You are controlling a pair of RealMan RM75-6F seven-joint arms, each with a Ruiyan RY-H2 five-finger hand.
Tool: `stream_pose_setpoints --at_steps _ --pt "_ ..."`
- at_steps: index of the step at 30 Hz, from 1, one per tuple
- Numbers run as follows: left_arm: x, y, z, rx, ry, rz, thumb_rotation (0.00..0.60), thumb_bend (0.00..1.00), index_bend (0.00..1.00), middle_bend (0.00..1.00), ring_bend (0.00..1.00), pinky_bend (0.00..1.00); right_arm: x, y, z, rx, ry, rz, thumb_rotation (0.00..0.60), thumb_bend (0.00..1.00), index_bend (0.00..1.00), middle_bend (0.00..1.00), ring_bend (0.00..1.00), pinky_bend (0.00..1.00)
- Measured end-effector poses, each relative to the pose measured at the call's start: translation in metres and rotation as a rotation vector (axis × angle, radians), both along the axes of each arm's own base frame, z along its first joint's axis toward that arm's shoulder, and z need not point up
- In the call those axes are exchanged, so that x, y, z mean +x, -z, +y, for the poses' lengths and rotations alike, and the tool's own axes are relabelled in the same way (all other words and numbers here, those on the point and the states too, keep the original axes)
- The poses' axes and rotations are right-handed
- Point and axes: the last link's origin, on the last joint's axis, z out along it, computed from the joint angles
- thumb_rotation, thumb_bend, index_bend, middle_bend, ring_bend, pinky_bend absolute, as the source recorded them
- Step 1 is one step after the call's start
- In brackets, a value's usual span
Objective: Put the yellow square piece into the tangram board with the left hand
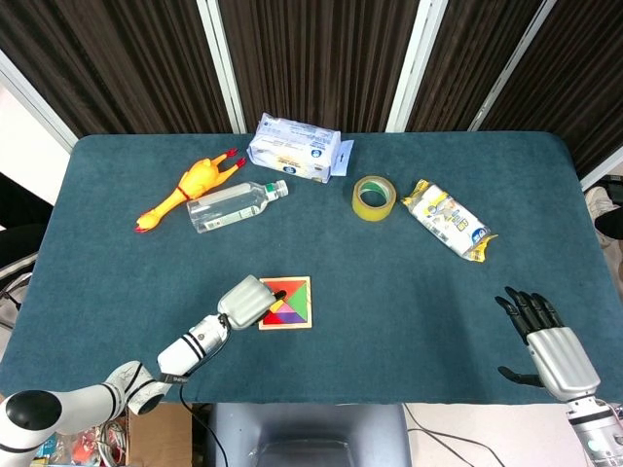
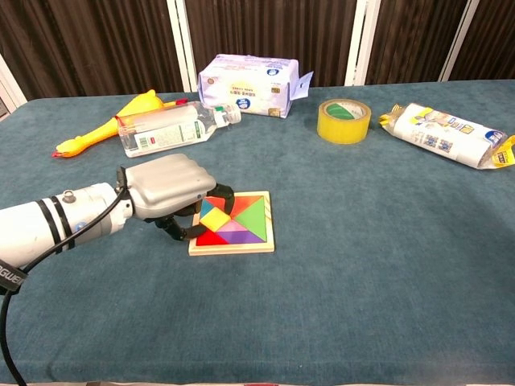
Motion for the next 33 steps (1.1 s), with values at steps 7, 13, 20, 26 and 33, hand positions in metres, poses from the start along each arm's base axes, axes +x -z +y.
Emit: stream_pose_setpoints --at_steps 7,13,20,26,33 --pt "0.004 0.001 -0.002 0.000 0.012 -0.021 0.600 0.38 0.37 1.00 1.00 1.00 -0.001 0.000 0.000 0.001 0.002 0.002 0.600 0.15 0.00 0.00 0.00 0.00" --pt "0.005 -0.002 -0.002 0.003 0.013 -0.035 0.600 0.38 0.37 1.00 1.00 1.00 0.000 -0.002 0.000 -0.001 0.000 -0.002 0.600 0.15 0.00 0.00 0.00 0.00" --pt "0.006 -0.006 -0.004 0.006 0.014 -0.048 0.600 0.38 0.36 1.00 1.00 1.00 0.000 -0.002 0.002 -0.003 -0.004 -0.002 0.600 0.15 0.00 0.00 0.00 0.00" --pt "0.008 -0.033 -0.019 0.032 0.033 -0.159 0.600 0.38 0.31 0.92 0.94 0.99 -0.001 -0.001 0.002 0.007 -0.007 0.010 0.600 0.15 0.00 0.00 0.00 0.00" --pt "-0.052 -0.102 -0.072 0.125 -0.083 -0.318 0.600 0.38 0.08 0.20 0.13 0.26 0.001 0.005 0.004 0.019 -0.014 0.034 0.600 0.15 0.00 0.00 0.00 0.00"
